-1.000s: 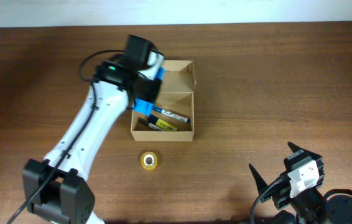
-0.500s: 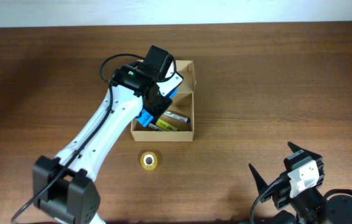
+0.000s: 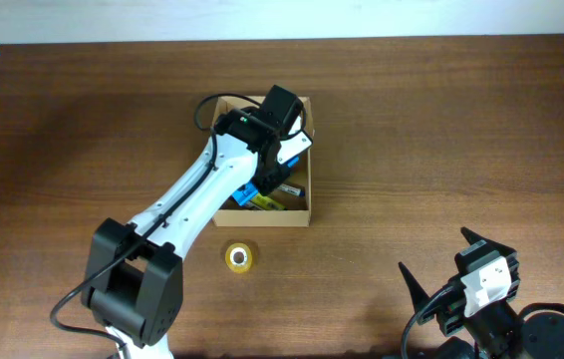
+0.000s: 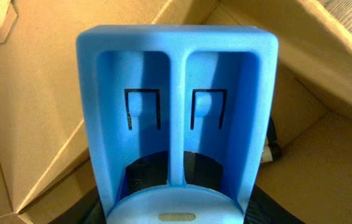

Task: Pack container
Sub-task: 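Lift the blue holder and lower it into the box, then move the left gripper down toward the clear tape roll, then close the left gripper on the tape roll and lift it, then carry the tape roll into the box and release it, then raise both grippers to the box lid's side edges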

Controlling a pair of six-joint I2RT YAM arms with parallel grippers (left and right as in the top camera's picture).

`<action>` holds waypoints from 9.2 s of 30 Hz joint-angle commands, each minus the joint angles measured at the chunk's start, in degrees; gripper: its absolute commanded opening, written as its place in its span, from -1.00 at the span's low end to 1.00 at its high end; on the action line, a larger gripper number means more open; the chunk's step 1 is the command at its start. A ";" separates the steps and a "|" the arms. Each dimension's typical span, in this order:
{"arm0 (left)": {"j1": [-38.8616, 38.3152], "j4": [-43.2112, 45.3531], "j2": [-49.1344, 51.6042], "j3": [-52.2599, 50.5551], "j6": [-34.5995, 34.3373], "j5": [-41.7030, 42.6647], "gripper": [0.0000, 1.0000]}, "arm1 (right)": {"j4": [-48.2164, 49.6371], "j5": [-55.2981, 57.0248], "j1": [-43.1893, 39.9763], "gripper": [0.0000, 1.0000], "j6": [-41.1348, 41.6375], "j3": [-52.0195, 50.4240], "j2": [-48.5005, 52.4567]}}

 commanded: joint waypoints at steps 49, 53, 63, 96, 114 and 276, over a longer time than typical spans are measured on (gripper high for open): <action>-18.16 -2.99 -34.27 -35.19 -117.70 -0.48 0.68 | 0.11 0.68 -0.42 0.98 0.55 -0.22 -0.26; -18.14 -3.82 -33.03 -35.23 -133.24 1.16 0.68 | 0.11 0.68 -0.42 0.98 0.55 -0.22 -0.26; -16.26 -4.48 -24.52 -35.23 -135.58 0.66 0.99 | 0.11 0.68 -0.42 0.98 0.55 -0.22 -0.26; -7.93 -4.46 -12.46 -35.23 -135.58 4.59 0.67 | 0.11 0.68 -0.42 0.99 0.55 -0.22 -0.26; -6.91 5.27 -7.21 -35.98 -135.58 3.23 0.26 | 0.11 0.68 -0.42 0.98 0.55 -0.22 -0.26; -1.57 -11.37 -25.55 -2.34 -84.61 -6.14 0.99 | 8.72 0.26 -0.37 0.99 2.89 -0.20 0.24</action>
